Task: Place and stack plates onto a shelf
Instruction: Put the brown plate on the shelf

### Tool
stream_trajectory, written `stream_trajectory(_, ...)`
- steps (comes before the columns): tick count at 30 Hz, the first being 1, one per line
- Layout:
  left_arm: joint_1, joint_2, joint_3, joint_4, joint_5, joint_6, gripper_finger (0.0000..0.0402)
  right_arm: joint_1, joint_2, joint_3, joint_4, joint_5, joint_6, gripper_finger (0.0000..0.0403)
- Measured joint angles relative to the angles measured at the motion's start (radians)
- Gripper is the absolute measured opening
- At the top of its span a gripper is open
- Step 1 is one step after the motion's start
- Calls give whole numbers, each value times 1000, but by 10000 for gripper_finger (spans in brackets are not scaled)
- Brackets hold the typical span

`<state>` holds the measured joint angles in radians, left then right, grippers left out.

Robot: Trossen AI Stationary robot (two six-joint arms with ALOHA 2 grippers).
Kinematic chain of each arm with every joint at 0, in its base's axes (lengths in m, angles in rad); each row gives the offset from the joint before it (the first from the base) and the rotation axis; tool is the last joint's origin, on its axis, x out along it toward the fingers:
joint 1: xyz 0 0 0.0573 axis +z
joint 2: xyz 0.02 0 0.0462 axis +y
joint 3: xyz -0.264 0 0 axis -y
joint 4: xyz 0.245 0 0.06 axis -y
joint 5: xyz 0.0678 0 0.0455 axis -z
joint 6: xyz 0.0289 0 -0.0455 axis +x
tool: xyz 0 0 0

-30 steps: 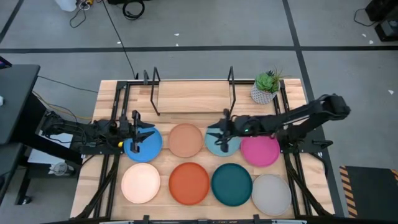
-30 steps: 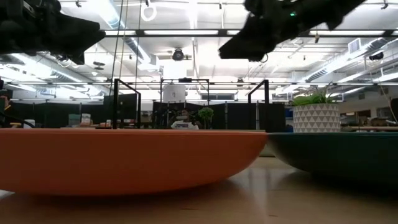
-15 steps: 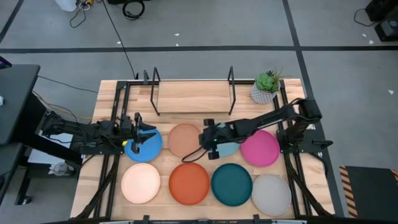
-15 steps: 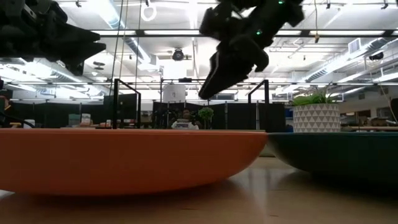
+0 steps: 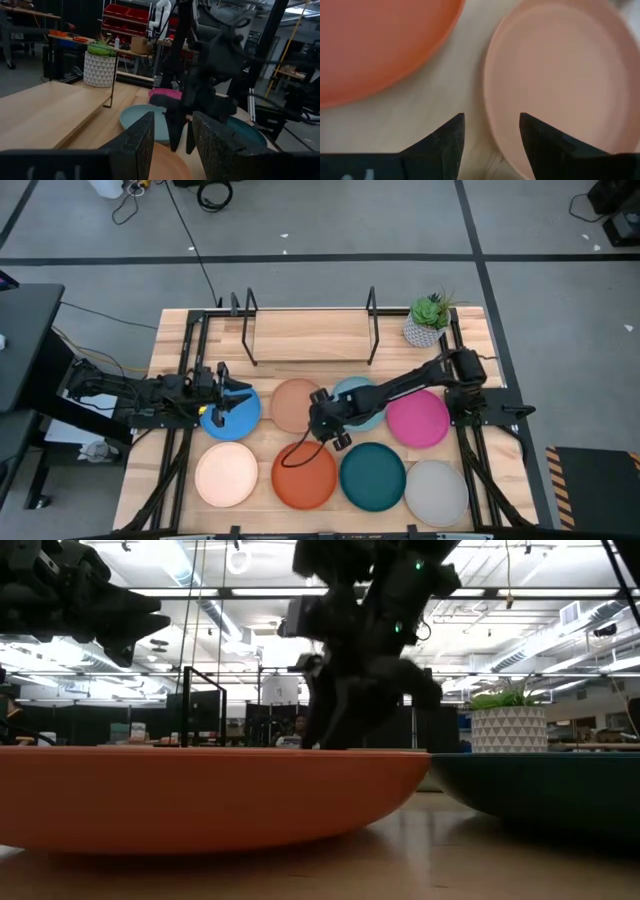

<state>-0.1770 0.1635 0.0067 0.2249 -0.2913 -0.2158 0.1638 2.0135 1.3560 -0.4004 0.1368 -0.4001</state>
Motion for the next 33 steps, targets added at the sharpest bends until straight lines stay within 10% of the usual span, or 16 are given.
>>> stream_trajectory(20,0,0,0,-8,0,2,141,-54,47,0,-5,-24,-78,19)
stream_trajectory(33,0,0,0,-9,0,2,141,-6,-101,0,5,15,-117,29)
